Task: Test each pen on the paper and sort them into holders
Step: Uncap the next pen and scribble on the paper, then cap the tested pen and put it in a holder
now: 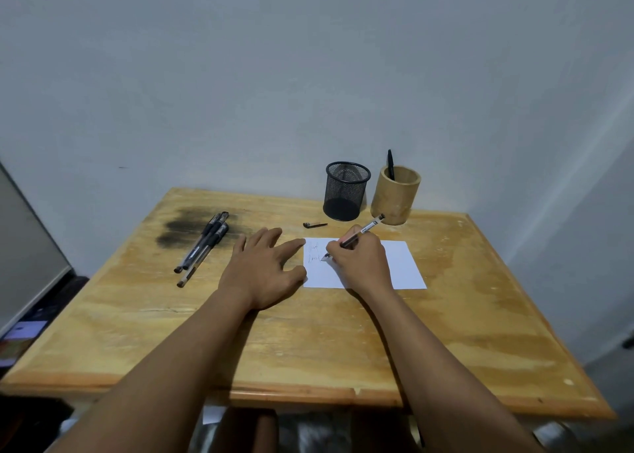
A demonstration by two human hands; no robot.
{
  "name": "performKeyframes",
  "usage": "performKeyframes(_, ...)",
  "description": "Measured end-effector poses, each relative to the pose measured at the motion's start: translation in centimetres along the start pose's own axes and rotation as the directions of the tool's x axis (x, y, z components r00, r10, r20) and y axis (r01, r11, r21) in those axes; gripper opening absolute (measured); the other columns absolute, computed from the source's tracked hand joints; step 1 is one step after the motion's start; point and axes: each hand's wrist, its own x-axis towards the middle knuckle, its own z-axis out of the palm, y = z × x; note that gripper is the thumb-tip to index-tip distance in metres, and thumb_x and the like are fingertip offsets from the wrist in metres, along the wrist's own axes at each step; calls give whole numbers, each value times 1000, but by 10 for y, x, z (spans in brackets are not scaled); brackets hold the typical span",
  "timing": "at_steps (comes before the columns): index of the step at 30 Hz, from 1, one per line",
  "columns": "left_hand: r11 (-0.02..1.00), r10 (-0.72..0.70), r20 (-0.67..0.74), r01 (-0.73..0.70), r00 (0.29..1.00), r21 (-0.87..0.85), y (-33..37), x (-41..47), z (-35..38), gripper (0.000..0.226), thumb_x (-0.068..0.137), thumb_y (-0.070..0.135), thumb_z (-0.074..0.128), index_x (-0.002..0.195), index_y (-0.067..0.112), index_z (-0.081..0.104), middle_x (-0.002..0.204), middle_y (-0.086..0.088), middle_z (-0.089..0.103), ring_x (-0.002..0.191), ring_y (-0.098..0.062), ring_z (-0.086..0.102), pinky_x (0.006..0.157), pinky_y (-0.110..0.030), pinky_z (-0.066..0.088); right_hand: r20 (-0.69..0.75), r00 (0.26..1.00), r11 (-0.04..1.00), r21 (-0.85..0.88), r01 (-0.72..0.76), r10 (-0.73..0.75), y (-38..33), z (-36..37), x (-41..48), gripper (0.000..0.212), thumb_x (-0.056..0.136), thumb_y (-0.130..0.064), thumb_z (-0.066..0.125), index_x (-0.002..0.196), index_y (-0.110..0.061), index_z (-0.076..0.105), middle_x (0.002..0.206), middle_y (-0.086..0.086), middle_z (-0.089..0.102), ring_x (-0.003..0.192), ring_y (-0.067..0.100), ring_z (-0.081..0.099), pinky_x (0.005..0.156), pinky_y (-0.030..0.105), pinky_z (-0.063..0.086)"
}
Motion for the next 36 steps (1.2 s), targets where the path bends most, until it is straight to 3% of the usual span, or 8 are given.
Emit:
performKeyframes(7,999,-15,11,15,1000,-42,5,0,-6,69,79,62,37,147,47,36,160,-2,32,149,-22,20,119,-55,12,-10,1000,980,200,14,-12,2,-2,5,14,91,-29,71,86,-15,69,83,2,73,83,14,69,73,30,56)
performKeyframes(12,941,-147,-209,71,967,-331,13,27,-13,44,88,44,43,129,35,57,132,-2,61,124,-25,51,104,-49,41,-50,997,950,302,79,-67,-3,-8,9,10,90,-21,72,85,-13,73,81,1,72,81,9,65,75,32,53)
performKeyframes(17,972,-181,-178,148,967,-183,24,70,-4,39,94,49,45,121,32,68,127,-1,66,117,-28,56,97,-49,45,-89,996,924,380,37,-4,-6,-15,16,17,96,-23,65,81,-19,70,68,-2,66,61,8,59,56,24,50)
performKeyframes(19,979,-183,-190,161,965,-123,26,78,-1,34,95,49,50,115,32,72,124,2,67,115,-27,56,94,-47,45,-80,997,905,425,17,19,-3,-19,19,15,96,-19,65,82,-18,69,65,-4,66,57,9,57,51,26,48)
performKeyframes(22,982,-168,-247,140,954,-130,28,76,-3,21,95,40,57,106,33,74,114,2,70,111,-28,57,89,-44,42,-77,997,885,464,24,13,0,-27,21,13,95,-23,68,84,-18,70,70,-4,70,60,7,62,54,33,54)
performKeyframes(25,949,-157,-254,75,954,-307,30,66,-10,16,94,33,60,103,30,72,102,7,74,102,-23,62,91,-44,47,-53,998,844,537,-4,38,-1,-32,23,7,94,-22,70,87,-21,71,80,-1,71,76,11,68,65,36,60)
performKeyframes(30,815,-105,-245,-58,964,-577,42,44,-29,10,93,20,66,96,24,74,95,10,72,94,-3,64,75,-19,45,5,997,769,636,-65,80,-7,-39,19,7,92,-18,73,95,-12,73,91,6,74,85,14,70,68,29,59)
performKeyframes(36,777,-105,-279,-96,955,-622,53,30,-51,6,89,17,71,91,20,75,87,10,73,87,3,64,61,-3,35,8,999,760,649,-34,38,-16,-57,10,9,91,-16,73,97,-9,73,90,6,74,85,14,71,70,30,59)
